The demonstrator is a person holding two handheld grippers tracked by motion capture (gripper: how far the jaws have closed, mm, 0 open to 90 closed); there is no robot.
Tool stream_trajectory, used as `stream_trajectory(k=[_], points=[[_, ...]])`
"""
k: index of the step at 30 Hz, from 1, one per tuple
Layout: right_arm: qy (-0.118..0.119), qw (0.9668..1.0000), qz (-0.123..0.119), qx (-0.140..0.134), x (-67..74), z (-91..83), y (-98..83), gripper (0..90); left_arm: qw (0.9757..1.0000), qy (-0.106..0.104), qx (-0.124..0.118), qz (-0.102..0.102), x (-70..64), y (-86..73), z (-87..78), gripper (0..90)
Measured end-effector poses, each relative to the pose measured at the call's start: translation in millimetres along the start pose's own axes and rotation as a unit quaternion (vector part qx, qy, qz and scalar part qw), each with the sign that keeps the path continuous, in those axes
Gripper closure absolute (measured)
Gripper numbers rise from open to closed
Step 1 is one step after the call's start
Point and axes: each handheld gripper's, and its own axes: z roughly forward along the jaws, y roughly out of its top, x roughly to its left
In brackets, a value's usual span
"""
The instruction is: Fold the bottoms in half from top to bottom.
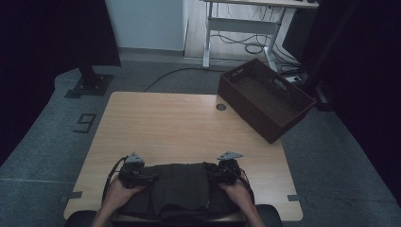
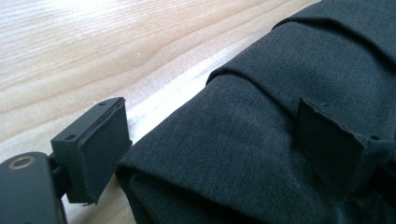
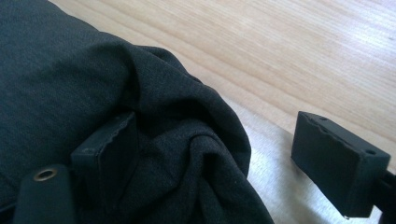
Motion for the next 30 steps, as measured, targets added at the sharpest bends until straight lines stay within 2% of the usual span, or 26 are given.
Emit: stream_trajectory(k=[19,26,30], points=[[0.016,0.9998,-0.009,0.005,14.9,-17.0,-17.6,14.9,0.9999,-0.009,0.005,0.004,-17.7,-16.8,-12.4,12.1],[0.02,0.9997,-0.011,0.002,17.3,-20.6,-22.0,14.9,0.9999,-0.011,0.006,0.006,-19.6,-18.1,-13.5,12.1],[0.025,0.9996,-0.013,0.003,15.7,-20.3,-21.2,14.7,0.9998,-0.014,0.004,0.016,-19.1,-15.8,-14.8,11.9]])
